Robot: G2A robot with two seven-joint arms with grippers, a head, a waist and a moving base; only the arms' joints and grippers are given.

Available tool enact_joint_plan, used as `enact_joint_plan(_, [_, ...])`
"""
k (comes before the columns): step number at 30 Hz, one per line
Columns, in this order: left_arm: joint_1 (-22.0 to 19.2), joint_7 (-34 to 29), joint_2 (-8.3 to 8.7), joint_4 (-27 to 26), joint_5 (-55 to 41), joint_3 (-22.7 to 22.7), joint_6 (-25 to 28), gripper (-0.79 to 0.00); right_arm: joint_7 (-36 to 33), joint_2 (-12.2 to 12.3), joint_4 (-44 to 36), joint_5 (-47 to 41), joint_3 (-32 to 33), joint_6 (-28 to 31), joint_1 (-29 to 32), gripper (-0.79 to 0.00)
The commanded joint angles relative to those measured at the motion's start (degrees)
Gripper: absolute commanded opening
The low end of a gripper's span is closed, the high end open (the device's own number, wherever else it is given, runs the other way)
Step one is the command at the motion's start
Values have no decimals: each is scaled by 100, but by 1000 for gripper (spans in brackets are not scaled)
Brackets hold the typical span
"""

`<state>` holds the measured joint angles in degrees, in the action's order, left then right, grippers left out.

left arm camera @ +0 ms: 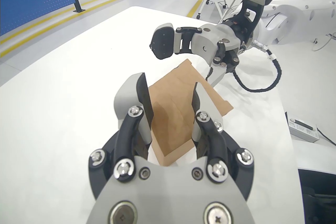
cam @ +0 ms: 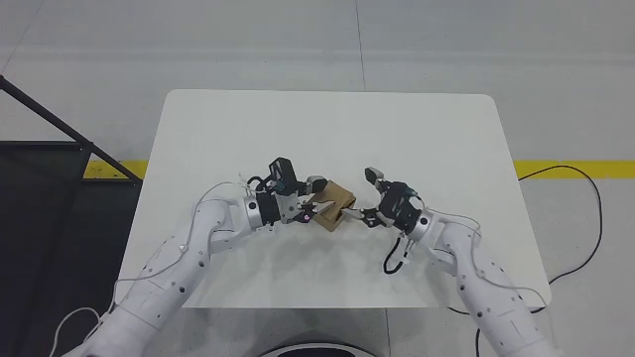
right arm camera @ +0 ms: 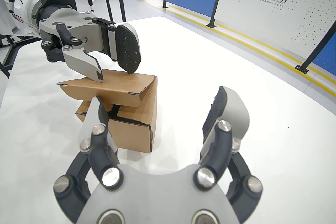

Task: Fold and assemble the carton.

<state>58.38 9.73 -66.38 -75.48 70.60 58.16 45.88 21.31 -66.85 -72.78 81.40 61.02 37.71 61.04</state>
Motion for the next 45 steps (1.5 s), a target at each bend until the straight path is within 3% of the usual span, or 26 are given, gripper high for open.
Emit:
enact_joint_plan(1, [-1, 0, -2, 6, 7, -1, -4, -397, 1, 5, -23, 2, 20, -8, 26, -49])
enact_joint_plan(45, [35, 23, -37, 60, 60, -6, 38, -400, 13, -7, 70, 22, 15, 32, 59, -18])
